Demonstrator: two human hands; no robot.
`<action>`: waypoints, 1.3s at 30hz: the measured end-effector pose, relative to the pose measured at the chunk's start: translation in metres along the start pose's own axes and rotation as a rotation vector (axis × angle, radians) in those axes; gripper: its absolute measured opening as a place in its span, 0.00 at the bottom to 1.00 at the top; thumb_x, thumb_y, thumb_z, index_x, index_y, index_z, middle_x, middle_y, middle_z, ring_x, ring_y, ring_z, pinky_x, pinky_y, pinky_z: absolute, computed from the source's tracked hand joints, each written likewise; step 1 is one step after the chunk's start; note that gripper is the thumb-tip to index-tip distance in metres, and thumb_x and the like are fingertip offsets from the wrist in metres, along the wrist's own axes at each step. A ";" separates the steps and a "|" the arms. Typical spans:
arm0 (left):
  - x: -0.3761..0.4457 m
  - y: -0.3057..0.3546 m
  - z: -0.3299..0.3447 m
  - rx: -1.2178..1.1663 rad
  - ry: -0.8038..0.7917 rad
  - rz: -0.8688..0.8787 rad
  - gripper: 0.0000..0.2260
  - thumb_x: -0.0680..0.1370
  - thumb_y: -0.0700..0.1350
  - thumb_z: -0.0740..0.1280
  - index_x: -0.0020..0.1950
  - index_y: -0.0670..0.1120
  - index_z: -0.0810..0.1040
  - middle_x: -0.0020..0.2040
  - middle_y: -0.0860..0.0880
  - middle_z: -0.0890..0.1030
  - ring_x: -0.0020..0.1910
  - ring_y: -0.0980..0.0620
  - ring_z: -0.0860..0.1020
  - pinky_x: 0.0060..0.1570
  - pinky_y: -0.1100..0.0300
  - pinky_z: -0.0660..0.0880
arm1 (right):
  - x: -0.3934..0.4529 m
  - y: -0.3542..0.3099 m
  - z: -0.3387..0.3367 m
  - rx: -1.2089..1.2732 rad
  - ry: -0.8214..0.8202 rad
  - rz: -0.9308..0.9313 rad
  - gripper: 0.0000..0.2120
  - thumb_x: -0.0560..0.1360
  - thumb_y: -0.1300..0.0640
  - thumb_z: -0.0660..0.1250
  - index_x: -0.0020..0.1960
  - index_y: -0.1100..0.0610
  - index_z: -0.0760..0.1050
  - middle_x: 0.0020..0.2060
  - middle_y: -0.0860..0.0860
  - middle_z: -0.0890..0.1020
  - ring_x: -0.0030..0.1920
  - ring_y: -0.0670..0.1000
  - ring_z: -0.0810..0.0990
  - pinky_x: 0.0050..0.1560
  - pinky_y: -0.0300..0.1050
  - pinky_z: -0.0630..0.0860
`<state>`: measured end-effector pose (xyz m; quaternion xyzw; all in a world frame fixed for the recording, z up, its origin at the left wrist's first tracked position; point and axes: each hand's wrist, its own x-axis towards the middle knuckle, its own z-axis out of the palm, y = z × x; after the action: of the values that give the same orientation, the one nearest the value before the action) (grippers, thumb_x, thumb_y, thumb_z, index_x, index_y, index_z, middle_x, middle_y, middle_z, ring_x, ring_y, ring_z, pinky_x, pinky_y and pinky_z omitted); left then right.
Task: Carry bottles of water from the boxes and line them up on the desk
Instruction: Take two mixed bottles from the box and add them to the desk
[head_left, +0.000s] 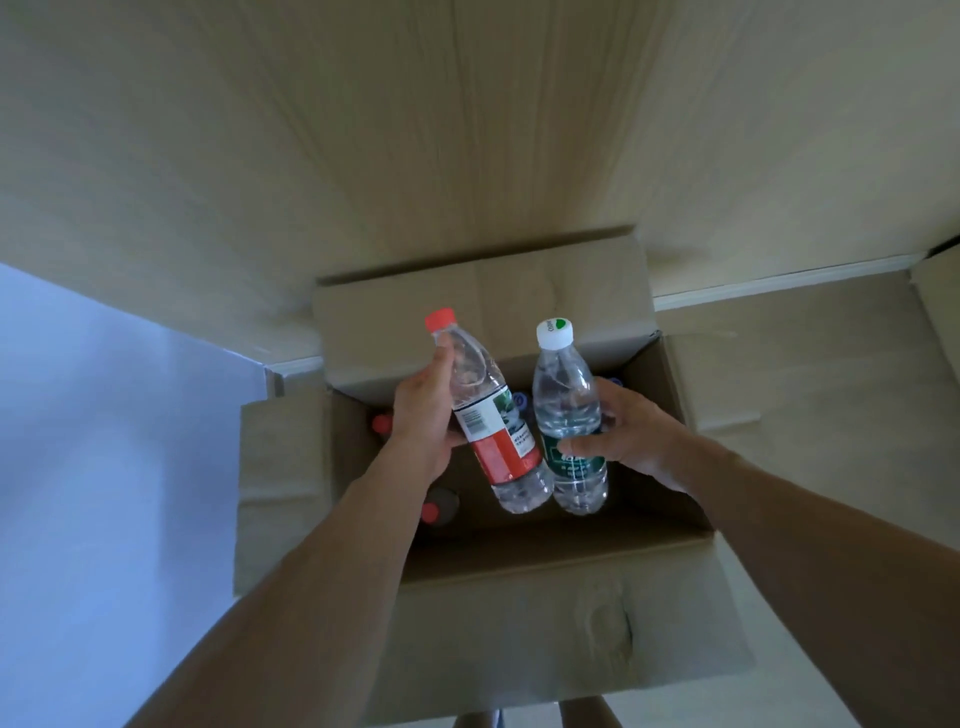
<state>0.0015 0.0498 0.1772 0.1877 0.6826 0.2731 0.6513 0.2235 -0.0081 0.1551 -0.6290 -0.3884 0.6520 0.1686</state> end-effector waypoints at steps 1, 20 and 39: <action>-0.006 0.005 0.005 0.008 0.000 -0.031 0.27 0.75 0.68 0.66 0.59 0.46 0.81 0.52 0.45 0.86 0.54 0.42 0.84 0.56 0.40 0.78 | -0.005 -0.007 -0.001 -0.004 -0.008 0.010 0.27 0.67 0.61 0.79 0.60 0.43 0.74 0.56 0.47 0.83 0.60 0.50 0.79 0.64 0.56 0.74; -0.078 0.062 0.015 0.223 -0.712 -0.184 0.23 0.74 0.37 0.68 0.70 0.46 0.73 0.61 0.40 0.82 0.58 0.42 0.82 0.53 0.44 0.80 | -0.089 -0.083 -0.037 0.216 -0.008 0.163 0.25 0.68 0.59 0.77 0.62 0.46 0.75 0.56 0.50 0.83 0.58 0.54 0.80 0.58 0.60 0.78; -0.204 0.075 0.087 0.493 -0.900 -0.087 0.30 0.72 0.40 0.75 0.69 0.52 0.65 0.49 0.40 0.86 0.46 0.40 0.85 0.43 0.47 0.81 | -0.279 -0.085 -0.040 0.525 0.303 0.157 0.26 0.72 0.58 0.75 0.68 0.51 0.73 0.60 0.53 0.82 0.61 0.56 0.79 0.56 0.62 0.79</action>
<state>0.0968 -0.0054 0.3831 0.4062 0.3861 -0.0311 0.8276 0.2808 -0.1399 0.4120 -0.6820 -0.1275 0.6398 0.3305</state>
